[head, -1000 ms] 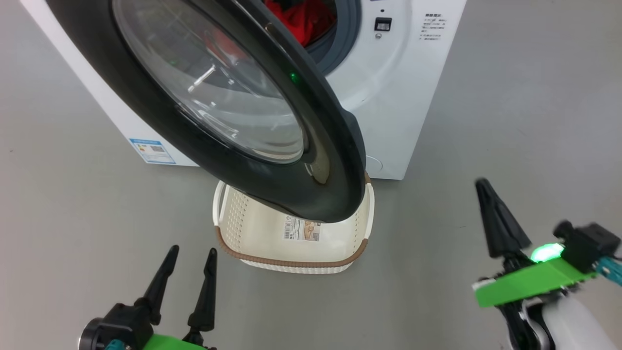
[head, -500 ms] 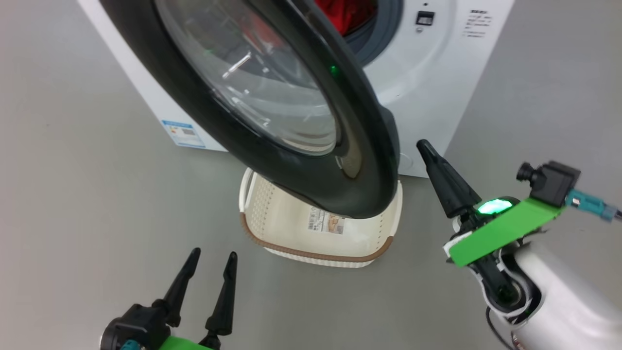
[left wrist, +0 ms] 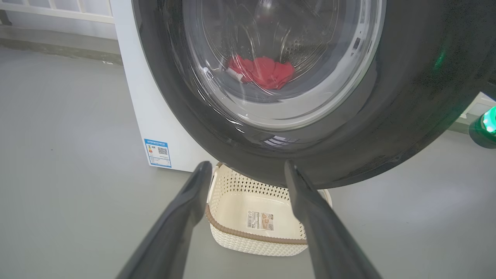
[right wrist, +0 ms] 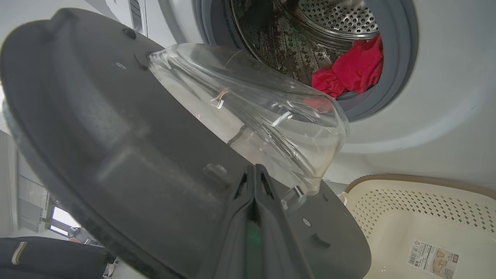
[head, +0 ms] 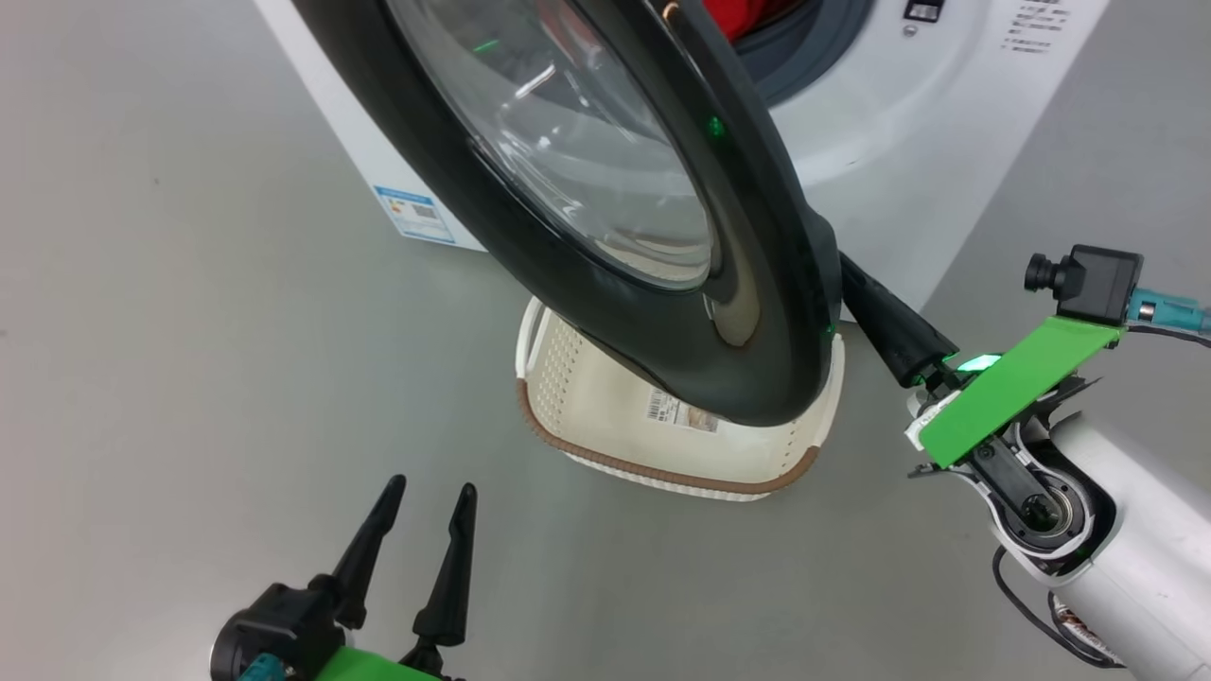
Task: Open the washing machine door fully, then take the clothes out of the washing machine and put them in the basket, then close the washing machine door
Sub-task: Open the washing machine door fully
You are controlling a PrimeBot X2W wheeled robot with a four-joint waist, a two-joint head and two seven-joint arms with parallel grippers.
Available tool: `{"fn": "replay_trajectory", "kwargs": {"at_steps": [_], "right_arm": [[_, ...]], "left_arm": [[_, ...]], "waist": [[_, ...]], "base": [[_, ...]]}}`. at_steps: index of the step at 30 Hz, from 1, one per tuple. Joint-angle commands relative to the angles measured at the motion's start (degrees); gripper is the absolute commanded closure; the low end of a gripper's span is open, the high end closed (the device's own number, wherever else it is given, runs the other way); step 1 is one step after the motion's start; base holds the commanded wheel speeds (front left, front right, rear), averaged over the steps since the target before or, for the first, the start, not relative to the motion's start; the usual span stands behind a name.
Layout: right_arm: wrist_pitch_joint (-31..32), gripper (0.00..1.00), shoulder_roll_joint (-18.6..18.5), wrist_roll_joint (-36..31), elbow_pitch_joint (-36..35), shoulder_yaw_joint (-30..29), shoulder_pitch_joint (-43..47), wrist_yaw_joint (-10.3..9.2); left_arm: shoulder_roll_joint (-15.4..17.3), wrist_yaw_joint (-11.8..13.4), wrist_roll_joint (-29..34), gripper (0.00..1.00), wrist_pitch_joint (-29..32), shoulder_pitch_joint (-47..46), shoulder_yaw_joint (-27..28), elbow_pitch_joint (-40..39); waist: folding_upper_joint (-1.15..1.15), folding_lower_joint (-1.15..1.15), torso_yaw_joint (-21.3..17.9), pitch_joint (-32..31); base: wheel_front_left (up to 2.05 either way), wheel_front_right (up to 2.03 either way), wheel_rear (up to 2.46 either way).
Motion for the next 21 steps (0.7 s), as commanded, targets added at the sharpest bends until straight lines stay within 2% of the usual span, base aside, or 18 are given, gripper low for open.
{"fn": "replay_trajectory", "kwargs": {"at_steps": [1,14,21], "right_arm": [[0.78,1.00,-0.03,0.29,-1.83,1.45,-0.27,0.37],[3.88,1.00,-0.43,1.62,-4.55,8.21,1.76,0.37],[3.40,1.00,0.90,1.50,-4.77,11.26,2.33,0.37]], "left_arm": [[0.72,0.49,-0.85,0.00,-0.51,-1.42,1.55,-1.23],[0.72,1.59,-1.67,0.00,-0.51,0.54,0.31,-0.96],[0.72,2.25,-2.24,0.00,-0.51,2.39,0.32,-1.13]], "waist": [[0.00,0.00,0.74,0.12],[0.00,0.00,5.07,-3.12],[0.00,0.00,7.80,-4.81]], "base": [[0.00,0.00,0.00],[0.00,0.00,0.00],[0.00,0.00,0.00]]}}
